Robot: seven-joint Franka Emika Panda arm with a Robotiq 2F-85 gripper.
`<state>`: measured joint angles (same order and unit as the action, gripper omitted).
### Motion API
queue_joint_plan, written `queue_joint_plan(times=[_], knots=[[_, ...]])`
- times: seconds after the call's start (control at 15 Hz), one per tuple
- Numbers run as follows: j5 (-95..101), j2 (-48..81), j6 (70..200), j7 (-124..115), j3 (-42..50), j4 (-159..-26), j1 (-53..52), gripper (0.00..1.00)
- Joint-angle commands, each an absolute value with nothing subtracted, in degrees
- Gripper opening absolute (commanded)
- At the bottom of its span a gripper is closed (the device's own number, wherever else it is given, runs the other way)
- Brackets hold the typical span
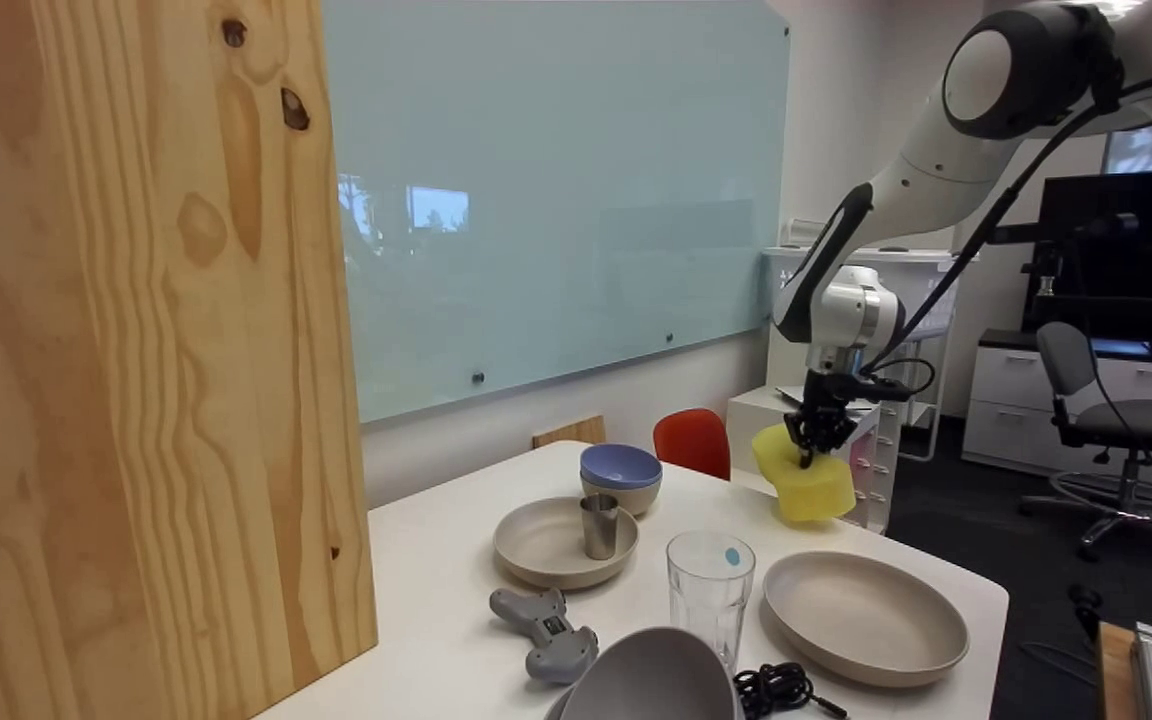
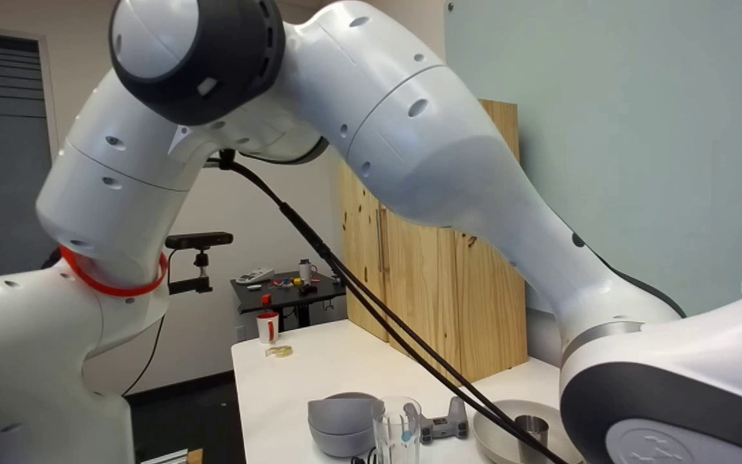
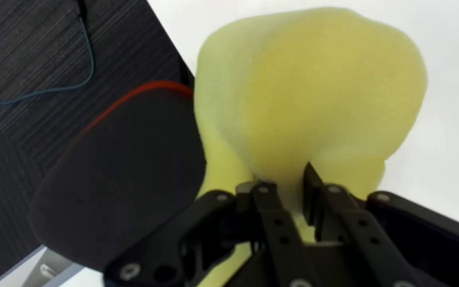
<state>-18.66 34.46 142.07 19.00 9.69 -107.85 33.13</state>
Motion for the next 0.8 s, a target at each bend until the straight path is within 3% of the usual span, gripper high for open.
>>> queue_joint_plan(times=[0.0, 0.73], knots=[[-21.49, 37.13, 149.38, 19.18, 6.03, -106.17, 34.10, 0.05], [-37.01, 39.99, 154.32, 21.56, -8.09, -104.61, 42.15, 0.05]])
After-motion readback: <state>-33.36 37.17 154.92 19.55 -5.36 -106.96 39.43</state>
